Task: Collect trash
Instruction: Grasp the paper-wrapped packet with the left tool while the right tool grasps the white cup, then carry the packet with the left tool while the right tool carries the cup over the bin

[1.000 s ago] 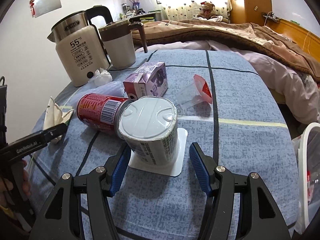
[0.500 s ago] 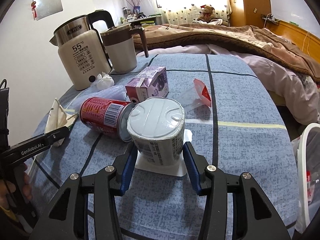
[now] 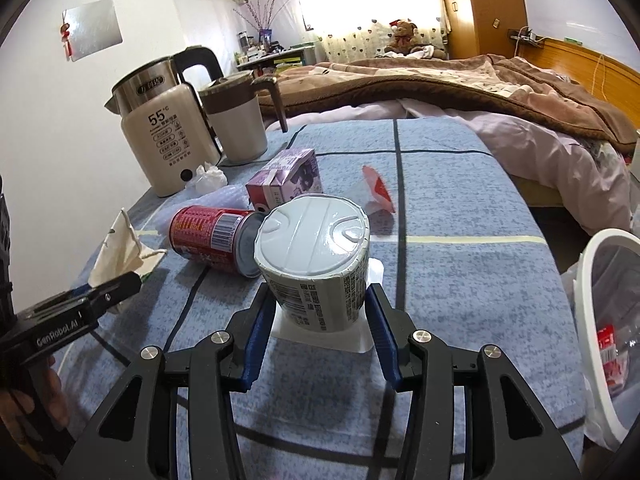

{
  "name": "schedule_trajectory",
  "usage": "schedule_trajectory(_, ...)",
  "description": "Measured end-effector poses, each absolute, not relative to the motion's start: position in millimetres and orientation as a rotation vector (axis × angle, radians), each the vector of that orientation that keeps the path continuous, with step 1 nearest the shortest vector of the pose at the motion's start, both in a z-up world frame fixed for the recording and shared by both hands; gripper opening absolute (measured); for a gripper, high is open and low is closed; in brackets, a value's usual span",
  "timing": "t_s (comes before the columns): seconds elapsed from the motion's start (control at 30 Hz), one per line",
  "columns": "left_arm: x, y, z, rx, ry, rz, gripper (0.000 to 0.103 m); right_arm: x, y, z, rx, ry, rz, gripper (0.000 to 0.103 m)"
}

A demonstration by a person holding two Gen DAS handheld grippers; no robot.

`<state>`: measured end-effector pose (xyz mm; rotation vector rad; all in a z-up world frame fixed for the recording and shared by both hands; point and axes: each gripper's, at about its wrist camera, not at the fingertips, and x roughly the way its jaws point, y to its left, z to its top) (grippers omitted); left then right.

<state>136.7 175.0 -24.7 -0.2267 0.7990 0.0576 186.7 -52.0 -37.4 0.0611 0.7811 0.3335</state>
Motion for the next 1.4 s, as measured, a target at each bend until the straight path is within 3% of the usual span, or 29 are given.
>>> schedule_trajectory(0.6,117,95,8,-0.142,0.735,-0.124,0.049,148,-122,-4,0.108,0.705,0.245,0.047)
schedule_trajectory(1.4,123,-78,25,0.014,0.724,-0.426,0.049,107,-268,12,0.168,0.665,-0.004,0.047)
